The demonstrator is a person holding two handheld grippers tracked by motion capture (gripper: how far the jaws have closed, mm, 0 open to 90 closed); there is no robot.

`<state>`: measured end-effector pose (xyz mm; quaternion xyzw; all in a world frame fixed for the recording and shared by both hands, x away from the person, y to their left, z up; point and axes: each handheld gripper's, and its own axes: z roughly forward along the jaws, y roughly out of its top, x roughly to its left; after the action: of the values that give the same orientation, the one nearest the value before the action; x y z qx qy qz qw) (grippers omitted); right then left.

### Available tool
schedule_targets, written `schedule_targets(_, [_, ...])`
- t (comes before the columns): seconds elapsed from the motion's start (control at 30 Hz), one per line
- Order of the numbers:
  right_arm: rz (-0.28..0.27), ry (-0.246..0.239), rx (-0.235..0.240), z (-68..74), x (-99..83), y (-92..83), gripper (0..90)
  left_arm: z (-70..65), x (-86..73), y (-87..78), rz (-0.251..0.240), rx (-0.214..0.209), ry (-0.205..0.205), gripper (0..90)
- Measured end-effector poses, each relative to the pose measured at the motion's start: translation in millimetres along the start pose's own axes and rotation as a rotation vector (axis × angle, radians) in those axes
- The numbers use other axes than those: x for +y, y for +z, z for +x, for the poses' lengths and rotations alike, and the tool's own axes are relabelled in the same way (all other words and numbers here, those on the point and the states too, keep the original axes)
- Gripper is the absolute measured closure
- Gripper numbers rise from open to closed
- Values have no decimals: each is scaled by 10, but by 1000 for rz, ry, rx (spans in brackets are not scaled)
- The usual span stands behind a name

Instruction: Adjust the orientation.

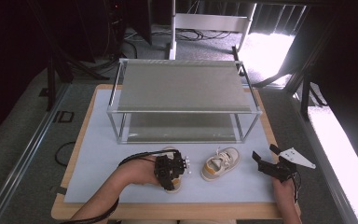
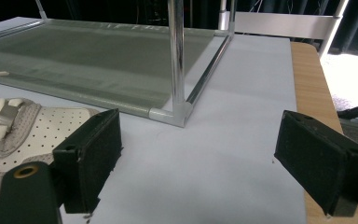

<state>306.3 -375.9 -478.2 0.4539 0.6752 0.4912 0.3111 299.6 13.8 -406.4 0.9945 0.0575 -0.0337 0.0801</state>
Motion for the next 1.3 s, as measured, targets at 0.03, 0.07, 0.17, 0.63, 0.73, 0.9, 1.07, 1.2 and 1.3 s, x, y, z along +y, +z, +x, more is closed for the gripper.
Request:
schedule_targets(0.03, [0,2,0,-2,1,0,141,0,0,0,0,0,0,708])
schedule_targets(0.07, [1,4,-1,-3,1,1,141,-10,4,-3,7,2,8,710])
schedule_targets(0.17, [1,3,-1,-3,1,1,141,-2,8,-5,13,-4,6,715])
schedule_targets(0.63, [4,1,0,-1,2,4,141,15,-55,45,-2,-39,-2,693])
schedule_targets(0.73, [14,2,9,-4,8,10,127,17,-76,96,-8,-45,-6,680])
schedule_targets(0.9, [48,33,52,-33,21,27,127,33,-109,83,-16,-50,-2,678])
schedule_targets(1.07, [162,51,105,89,157,41,127,29,-106,85,-11,-51,0,677])
schedule_targets(1.2, [213,-8,126,320,358,-40,151,24,-84,68,3,-34,6,654])
schedule_targets(1.3, [281,-29,216,479,517,-107,225,25,-79,44,6,-30,4,645])
